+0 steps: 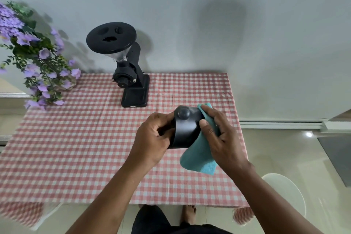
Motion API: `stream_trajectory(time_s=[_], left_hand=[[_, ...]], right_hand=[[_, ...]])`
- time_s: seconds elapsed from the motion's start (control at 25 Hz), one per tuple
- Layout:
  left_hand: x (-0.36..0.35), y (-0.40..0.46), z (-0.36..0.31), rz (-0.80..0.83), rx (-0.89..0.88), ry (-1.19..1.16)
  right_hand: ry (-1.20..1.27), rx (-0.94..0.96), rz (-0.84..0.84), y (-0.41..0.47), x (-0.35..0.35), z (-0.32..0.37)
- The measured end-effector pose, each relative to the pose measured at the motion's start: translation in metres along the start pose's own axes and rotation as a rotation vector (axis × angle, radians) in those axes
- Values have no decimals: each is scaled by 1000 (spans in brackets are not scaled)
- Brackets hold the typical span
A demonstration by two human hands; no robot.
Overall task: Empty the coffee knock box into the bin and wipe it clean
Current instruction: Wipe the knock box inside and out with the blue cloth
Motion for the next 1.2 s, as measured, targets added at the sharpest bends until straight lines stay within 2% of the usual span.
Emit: stream_trajectory(time_s=[0.12,0.28,0.36,0.52,0.64,0.72,0.84,0.96,1.12,1.2], left_hand=[[4,2,-9,-90,-18,149],[6,6,-9,-108,64,200],[6,10,-9,-78,71,186],[4,11,-18,13,33,132],[1,8,-30,20,-87,121],[0,9,-26,-7,-127,120],[-3,7,-22,30,-163,100],[-5,1,-27,70,-194,66],[-6,-1,-24,36,-216,41],[-7,0,-20,37,-198,45]], right_hand=[[54,-10,-36,-3,0,3],[21,84,-52,-6,1,10],[-83,192,-58,-11,1,16],[-293,587,-85,-26,1,32],[-326,699,13,-18,-1,46],[-362,708,91,-1,0,55],[-346,544,179,34,7,59],[-319,307,127,63,16,47],[26,-114,127,65,18,21],[90,-178,124,50,10,16]])
Point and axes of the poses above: each hand's wrist, its own y-axis towards the middle knuckle, its own x-axis out of the back of the hand, z = x × y, the point moved 6 cm from there along y, towards the middle knuckle, and after that the axes turned 5 degrees about -z, right-handed, at the moved point
